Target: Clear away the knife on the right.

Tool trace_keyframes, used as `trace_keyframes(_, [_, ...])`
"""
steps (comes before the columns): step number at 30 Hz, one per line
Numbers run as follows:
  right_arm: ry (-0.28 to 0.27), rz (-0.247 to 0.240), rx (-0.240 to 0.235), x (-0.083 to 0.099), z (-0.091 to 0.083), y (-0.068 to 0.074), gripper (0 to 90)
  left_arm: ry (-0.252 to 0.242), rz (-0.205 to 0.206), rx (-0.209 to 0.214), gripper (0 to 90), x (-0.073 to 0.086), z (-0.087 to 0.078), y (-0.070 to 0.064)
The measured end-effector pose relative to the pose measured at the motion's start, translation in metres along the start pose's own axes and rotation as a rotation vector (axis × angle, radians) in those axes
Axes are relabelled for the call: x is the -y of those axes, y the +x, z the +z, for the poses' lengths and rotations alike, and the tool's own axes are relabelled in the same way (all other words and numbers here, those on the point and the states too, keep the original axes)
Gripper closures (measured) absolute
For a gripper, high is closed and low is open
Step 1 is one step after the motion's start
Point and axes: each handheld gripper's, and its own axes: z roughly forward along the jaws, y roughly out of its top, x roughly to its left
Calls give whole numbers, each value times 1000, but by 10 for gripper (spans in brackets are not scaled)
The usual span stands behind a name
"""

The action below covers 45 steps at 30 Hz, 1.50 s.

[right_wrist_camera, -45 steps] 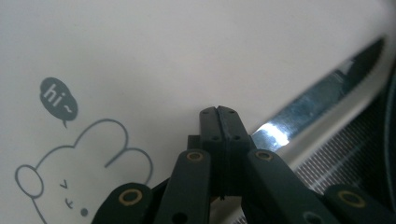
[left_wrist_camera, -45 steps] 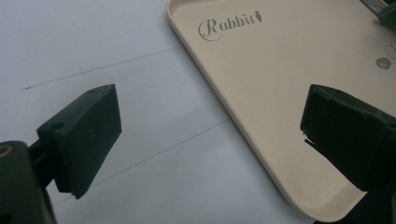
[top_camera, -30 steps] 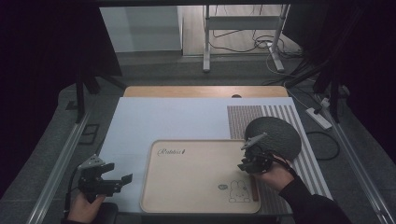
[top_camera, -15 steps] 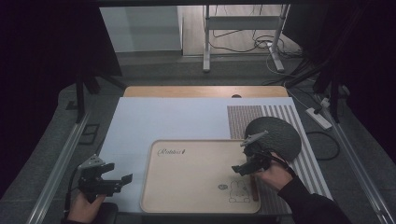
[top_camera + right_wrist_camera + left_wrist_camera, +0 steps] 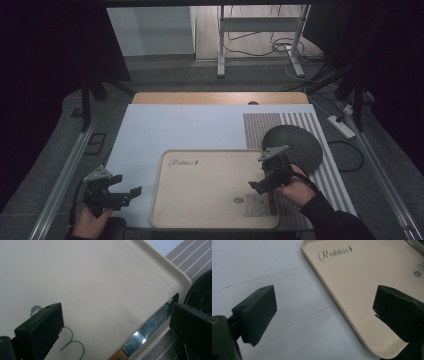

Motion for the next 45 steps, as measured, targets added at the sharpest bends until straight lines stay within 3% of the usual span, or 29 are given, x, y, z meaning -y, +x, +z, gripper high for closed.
trace_keyframes(16, [-61,69,-2,18,-17,-12,0,0,1,-1,60,0,0,0])
trace_keyframes(28, [-97,110,29,33,-31,-18,0,-1,0,-1,60,0,0,0])
trace_keyframes(45, [-129,207,74,64,-56,-25,0,0,-2,-4,59,0,0,0])
